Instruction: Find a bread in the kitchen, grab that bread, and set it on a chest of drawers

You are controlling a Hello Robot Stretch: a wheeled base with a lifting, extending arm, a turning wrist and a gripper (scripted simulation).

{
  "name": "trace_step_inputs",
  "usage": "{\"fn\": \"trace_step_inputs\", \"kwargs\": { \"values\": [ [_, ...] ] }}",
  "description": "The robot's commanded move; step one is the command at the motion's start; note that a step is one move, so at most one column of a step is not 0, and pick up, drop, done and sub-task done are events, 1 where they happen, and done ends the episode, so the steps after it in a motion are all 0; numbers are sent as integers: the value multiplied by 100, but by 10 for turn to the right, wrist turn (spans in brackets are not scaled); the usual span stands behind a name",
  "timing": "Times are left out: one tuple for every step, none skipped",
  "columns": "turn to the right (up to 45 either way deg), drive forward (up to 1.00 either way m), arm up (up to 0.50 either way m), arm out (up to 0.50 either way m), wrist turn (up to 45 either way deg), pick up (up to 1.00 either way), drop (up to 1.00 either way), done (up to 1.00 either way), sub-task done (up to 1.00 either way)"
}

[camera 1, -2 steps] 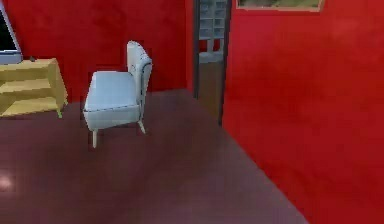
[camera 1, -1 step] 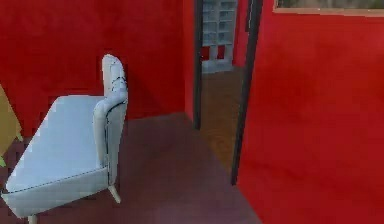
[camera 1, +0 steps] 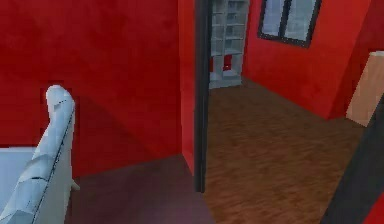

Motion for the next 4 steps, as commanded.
{"fn": "trace_step_inputs", "kwargs": {
  "values": [
    [0,40,0,0,0,0,0,0,0],
    [-120,0,0,0,0,0,0,0,0],
    [0,30,0,0,0,0,0,0,0],
    [450,0,0,0,0,0,0,0,0]
  ]
}}
